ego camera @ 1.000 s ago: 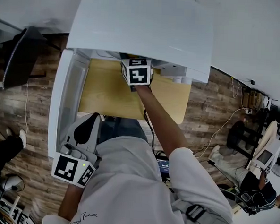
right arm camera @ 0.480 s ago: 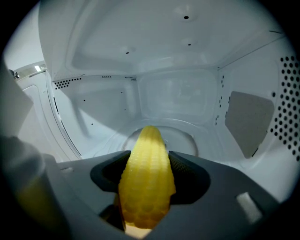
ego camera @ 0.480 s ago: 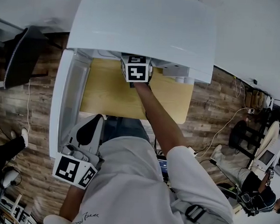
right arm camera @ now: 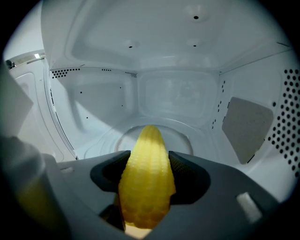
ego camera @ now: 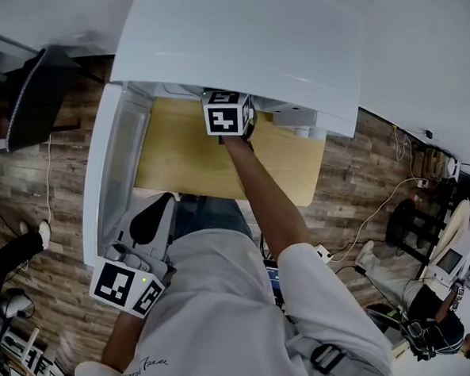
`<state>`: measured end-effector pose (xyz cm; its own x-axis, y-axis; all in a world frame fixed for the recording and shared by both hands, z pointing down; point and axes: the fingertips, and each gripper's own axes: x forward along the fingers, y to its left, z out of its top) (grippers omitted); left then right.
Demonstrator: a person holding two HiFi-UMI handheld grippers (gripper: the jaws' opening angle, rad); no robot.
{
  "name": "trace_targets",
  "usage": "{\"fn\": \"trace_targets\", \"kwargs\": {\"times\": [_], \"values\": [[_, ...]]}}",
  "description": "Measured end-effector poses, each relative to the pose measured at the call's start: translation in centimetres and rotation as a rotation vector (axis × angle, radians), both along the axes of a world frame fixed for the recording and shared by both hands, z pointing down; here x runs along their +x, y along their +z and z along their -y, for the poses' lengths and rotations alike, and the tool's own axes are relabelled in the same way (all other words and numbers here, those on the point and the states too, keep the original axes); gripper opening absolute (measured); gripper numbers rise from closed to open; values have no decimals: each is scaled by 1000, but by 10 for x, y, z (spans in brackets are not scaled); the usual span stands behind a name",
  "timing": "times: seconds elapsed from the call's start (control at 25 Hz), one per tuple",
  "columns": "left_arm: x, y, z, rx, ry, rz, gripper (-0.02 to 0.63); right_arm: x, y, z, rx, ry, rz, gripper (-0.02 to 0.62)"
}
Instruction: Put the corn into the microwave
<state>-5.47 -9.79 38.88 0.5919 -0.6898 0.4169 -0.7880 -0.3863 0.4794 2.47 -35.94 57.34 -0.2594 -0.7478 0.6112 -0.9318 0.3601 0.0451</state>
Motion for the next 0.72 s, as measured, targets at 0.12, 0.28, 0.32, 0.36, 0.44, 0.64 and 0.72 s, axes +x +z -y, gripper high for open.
{"fn": "trace_targets", "kwargs": {"times": [0.12, 0.28, 0.32, 0.36, 0.44, 0.64, 0.72], "values": [[0, 0, 0, 1, -2, 0, -12, 0, 1, 0, 6, 1, -19, 267], [1, 1, -1, 3, -2, 0, -12, -1, 4, 1, 17, -5, -53, 267], [1, 1, -2, 3, 2, 0, -12, 0, 4, 1, 19, -5, -59, 267], [2, 1, -2, 3, 5, 0, -12, 0, 4, 1, 21, -4, -63, 267], [1, 0, -3, 5, 8, 0, -11, 1, 4, 1, 23, -4, -69, 268], [1, -3, -6, 11, 10, 8, -9, -2, 4, 2, 23, -11, -85, 266], [5, -2, -8, 9, 20, 5, -9, -1, 4, 2, 21, -13, -93, 265]]}}
